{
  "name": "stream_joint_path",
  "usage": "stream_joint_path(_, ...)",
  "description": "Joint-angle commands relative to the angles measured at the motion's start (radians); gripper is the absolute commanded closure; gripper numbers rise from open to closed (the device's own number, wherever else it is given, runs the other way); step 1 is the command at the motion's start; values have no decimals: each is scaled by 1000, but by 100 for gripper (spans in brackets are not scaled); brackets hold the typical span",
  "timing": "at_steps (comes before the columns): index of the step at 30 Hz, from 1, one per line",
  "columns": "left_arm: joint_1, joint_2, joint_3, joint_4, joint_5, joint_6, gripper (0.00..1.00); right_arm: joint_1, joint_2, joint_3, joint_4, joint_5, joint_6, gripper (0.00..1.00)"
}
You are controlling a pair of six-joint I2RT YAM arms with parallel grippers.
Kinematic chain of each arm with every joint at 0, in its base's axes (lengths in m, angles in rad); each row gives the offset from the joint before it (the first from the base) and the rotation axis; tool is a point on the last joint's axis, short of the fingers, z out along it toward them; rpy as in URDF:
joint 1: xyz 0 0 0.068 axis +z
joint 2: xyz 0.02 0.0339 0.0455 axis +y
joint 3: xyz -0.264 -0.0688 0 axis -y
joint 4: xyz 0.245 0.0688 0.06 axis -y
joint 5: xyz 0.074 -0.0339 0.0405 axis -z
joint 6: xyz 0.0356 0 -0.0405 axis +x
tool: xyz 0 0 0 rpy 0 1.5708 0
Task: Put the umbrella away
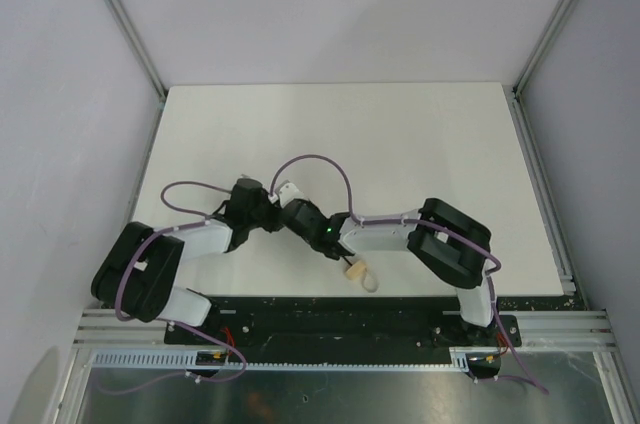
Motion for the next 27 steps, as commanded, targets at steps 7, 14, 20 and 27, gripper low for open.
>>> stream_joint_path(7, 48, -63, -27, -282, -12, 128, 4, -193, 6, -170, 90, -704, 36, 100)
stream_joint_path(14, 57, 6, 25, -284, 11, 145, 1, -264, 21, -201, 161, -947, 58, 100)
stream_joint_path(20, 56, 78, 19, -309, -73, 139, 5, -305, 49, -207, 200, -1076, 67, 100)
stream_joint_path(27, 55, 41, -28, -322, -163, 157, 28, -344, 40, -225, 184, -1136, 35, 100)
